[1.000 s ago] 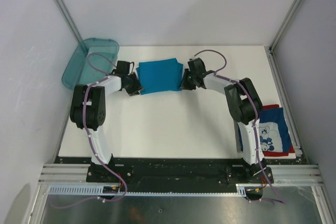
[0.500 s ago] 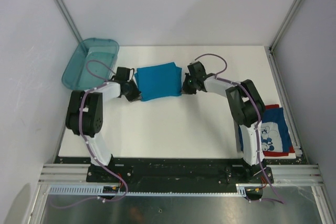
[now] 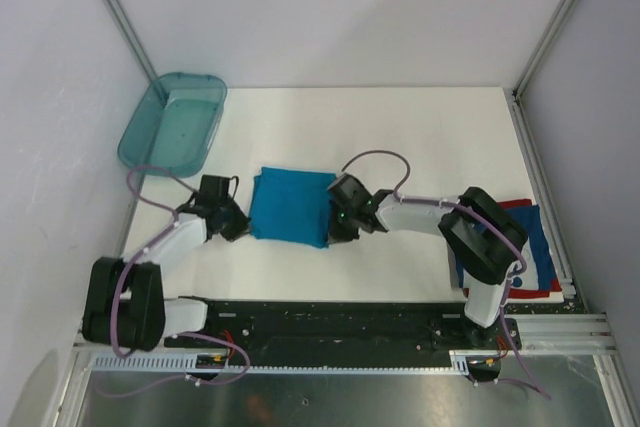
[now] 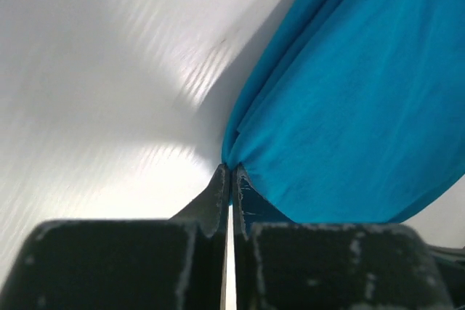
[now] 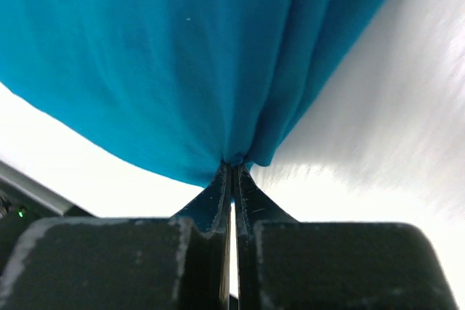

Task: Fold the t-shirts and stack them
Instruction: Fold the long partially folded tshirt into a neat square, then put the neatly folded tshirt into the corner of the board with both arms

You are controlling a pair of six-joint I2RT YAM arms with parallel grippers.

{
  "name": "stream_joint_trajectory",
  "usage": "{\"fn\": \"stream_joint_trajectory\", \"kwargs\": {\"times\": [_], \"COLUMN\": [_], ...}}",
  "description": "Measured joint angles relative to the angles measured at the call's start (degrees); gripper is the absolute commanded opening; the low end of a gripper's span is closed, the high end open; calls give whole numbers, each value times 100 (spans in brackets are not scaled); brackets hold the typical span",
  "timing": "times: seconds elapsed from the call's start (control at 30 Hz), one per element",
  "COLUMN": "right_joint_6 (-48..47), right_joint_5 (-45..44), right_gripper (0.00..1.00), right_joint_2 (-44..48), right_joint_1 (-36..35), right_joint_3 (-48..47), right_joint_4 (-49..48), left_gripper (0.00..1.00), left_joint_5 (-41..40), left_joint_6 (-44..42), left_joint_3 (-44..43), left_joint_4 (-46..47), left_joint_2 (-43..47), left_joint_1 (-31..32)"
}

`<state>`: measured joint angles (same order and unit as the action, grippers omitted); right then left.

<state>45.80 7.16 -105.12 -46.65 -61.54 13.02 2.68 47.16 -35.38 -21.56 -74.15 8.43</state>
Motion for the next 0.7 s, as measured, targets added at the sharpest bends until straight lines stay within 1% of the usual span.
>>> {"fn": "stream_joint_trajectory", "kwargs": {"times": [0.07,0.13,0.2,0.23,0.3,0.33,0.37,0.43,0.47,0.5,0.57,0.7], "right_joint_6": [144,262,358,398,472,498,514,535,525,520,522,540], "right_joint_5": [-76,-151,-225,-264,-367,-457,-560,-780,-929,-1093,-1390,-2076], "right_gripper": [0,7,23,30,42,46,50,54,55,55,55,56], "right_joint_2": [125,225,302,339,428,485,557,758,905,1097,1484,2188], "right_joint_1": [-306,-549,-688,-730,-745,-723,-693,-621,-575,-520,-400,22], "right_joint_3": [144,225,254,258,260,264,264,273,275,282,282,278], "right_joint_4": [24,90,170,216,326,402,496,719,868,1040,1375,2144], "left_gripper": [1,4,9,13,28,38,52,82,90,95,98,99], "left_joint_5": [-52,-120,-157,-164,-149,-127,-98,-72,-74,-85,-109,-258], "left_joint_6": [103,199,249,264,278,284,260,177,146,92,-55,-415], "left_joint_3": [245,455,599,649,669,669,669,669,669,669,654,315], "left_joint_4": [-109,-223,-321,-356,-424,-433,-444,-485,-518,-560,-649,-890], "left_joint_2": [367,728,1023,1141,1272,1314,1346,1408,1456,1513,1657,1827], "left_joint_1": [-20,-50,-94,-122,-155,-166,-177,-186,-186,-188,-195,-197]}}
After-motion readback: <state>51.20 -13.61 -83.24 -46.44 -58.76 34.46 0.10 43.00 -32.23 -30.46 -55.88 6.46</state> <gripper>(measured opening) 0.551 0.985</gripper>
